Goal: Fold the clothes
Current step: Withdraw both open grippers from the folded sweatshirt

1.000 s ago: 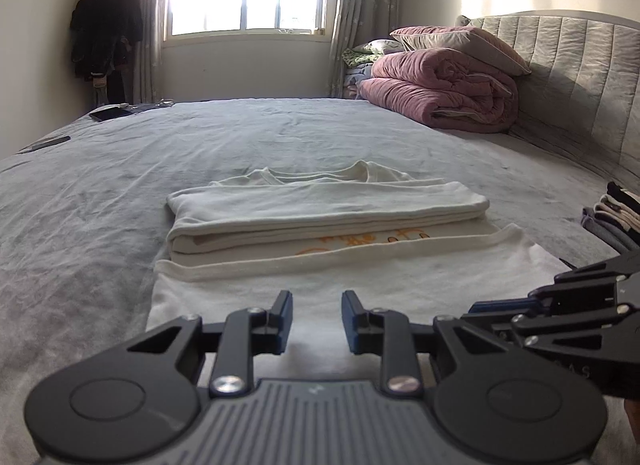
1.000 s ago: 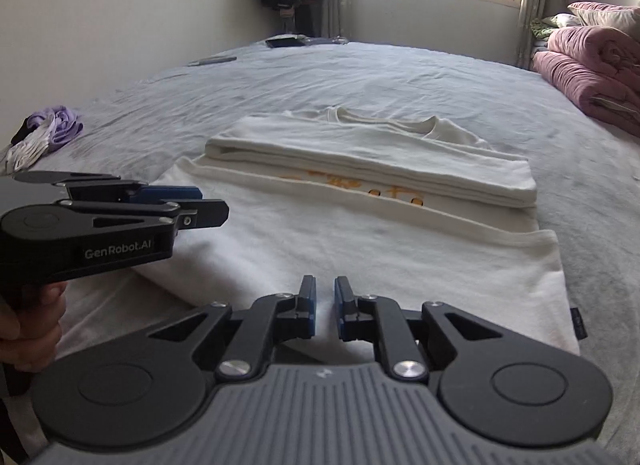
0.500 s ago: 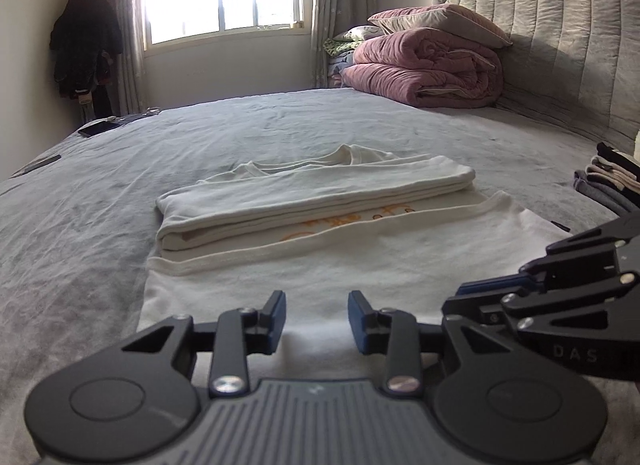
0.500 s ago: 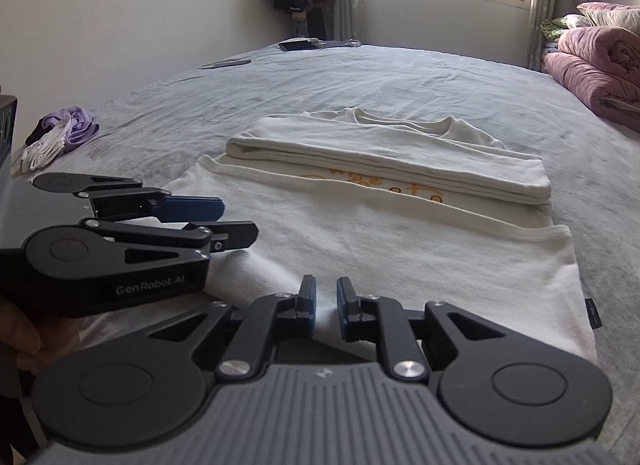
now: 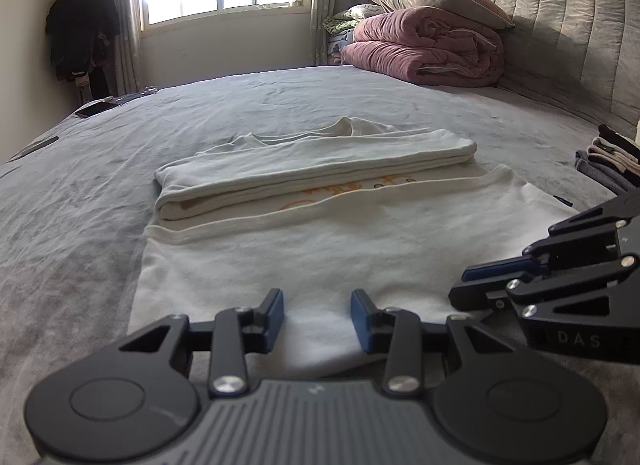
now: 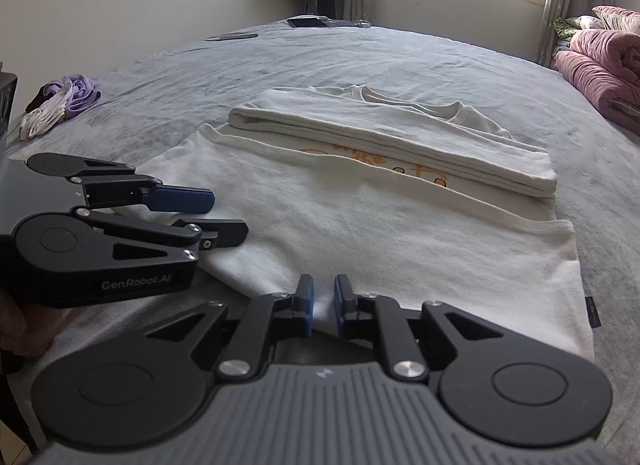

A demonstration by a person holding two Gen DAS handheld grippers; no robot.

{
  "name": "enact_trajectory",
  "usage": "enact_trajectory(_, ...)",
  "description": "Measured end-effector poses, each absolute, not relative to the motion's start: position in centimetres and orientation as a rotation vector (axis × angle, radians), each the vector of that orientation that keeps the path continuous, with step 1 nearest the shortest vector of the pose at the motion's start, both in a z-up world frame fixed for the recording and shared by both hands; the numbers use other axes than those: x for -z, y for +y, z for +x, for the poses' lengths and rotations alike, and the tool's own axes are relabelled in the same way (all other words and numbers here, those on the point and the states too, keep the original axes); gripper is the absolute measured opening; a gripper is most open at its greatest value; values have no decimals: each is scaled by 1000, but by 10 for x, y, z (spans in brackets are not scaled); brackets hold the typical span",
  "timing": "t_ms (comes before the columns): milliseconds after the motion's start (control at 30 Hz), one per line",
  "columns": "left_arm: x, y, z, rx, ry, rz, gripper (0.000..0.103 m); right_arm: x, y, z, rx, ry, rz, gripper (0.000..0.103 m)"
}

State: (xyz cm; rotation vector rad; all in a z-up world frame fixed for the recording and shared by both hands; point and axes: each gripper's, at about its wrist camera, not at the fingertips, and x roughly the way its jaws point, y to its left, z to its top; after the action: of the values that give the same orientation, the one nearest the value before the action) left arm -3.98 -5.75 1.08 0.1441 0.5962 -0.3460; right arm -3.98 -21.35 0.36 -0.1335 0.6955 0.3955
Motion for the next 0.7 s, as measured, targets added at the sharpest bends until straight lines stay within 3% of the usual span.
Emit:
enact_trajectory(500, -15, -28, -46, 235, 597, 134, 40, -8, -258, -46, -299, 713, -110, 11)
enact_trajectory(600, -15, -22, -49, 193, 597, 152, 41, -9, -275, -47, -223, 709, -94, 24)
enact_trajectory(700, -15, -13, -50, 176, 605, 136, 41, -5, -297, -45, -122, 724, -76, 24)
